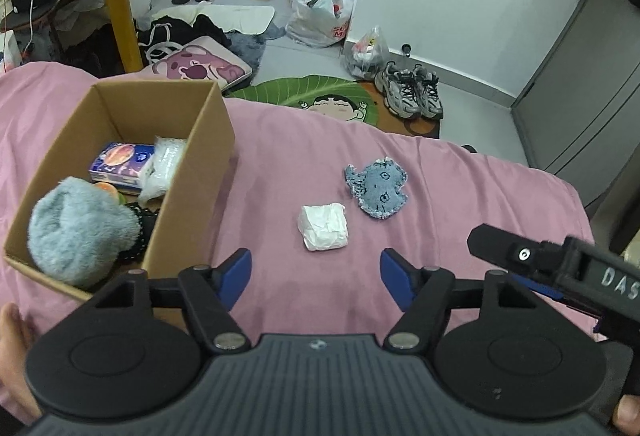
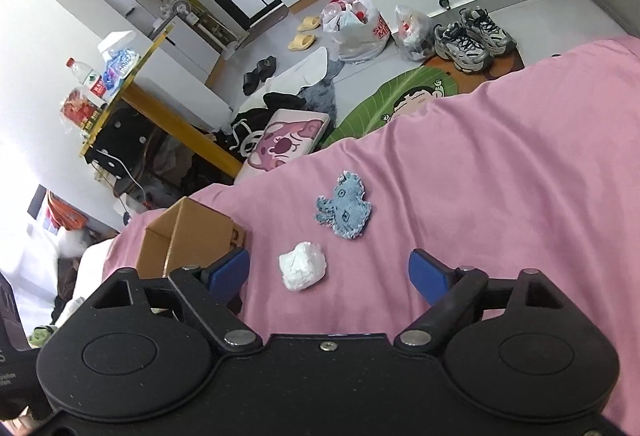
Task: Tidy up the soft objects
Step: 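Move both tools back toward the white tissue wad and denim plush, then grasp the white tissue wad with the left tool while the right tool grasps the blue denim plush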
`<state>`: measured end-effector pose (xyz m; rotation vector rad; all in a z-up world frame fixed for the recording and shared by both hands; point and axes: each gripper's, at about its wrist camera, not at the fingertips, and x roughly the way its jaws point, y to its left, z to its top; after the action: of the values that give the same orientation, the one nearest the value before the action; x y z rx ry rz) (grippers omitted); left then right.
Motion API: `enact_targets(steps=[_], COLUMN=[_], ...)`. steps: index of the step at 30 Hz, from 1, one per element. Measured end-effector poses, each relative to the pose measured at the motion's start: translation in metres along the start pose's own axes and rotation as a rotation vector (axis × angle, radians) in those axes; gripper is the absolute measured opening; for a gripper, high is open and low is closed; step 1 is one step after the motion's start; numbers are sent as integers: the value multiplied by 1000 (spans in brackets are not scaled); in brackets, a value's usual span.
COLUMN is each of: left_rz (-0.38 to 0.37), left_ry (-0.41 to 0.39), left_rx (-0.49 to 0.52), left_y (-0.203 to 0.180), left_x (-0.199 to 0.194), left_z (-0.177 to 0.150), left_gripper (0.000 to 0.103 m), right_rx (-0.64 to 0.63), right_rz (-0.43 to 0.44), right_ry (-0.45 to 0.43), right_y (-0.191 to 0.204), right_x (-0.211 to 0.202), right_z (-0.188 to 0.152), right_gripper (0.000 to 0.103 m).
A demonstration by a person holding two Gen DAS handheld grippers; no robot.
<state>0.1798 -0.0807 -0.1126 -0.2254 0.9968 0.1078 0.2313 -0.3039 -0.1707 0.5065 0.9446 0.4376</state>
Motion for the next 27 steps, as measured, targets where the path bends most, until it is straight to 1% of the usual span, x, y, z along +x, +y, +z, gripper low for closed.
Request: enact_targets(steps=[4, 7, 8, 14, 15, 17, 18, 20, 22, 23, 27], left_rz=[13, 22, 24, 24, 24, 23, 22, 23, 24, 24, 24], left_ry=[0, -5, -2, 34, 37, 46, 52, 65, 79, 90, 123], left_rx=[-9, 6, 8, -2, -2, 0, 2, 1, -11, -16, -29], left_y=[-2, -6, -6, -6, -7, -9, -9, -9, -7, -6, -4], left_x=[16, 29, 33, 61, 64, 73, 78, 88, 97, 102, 118], left_z=[2, 3, 3, 7, 7, 9, 9, 11, 13, 14, 13], left_gripper=[66, 65, 65, 65, 65, 65, 65, 65, 62, 59, 52], right_rx=[-12, -39, -48, -101, -99, -70, -67, -69, -59, -57, -97], right_rz=[14, 18, 20, 18, 20, 53, 60, 56, 59, 56, 53], right_ry=[14, 25, 31, 63, 71, 89, 95, 103, 113, 116, 112], right_y=[-1, 0, 1, 2, 0, -6, -9, -12, -16, -17, -13], right_x=[13, 22, 26, 51, 55, 63, 65, 71, 77, 80, 91], right_z=[4, 7, 8, 16, 17, 20, 19, 19, 19, 20, 21], right_gripper=[82, 80, 77, 73, 72, 67, 66, 63, 60, 60, 59])
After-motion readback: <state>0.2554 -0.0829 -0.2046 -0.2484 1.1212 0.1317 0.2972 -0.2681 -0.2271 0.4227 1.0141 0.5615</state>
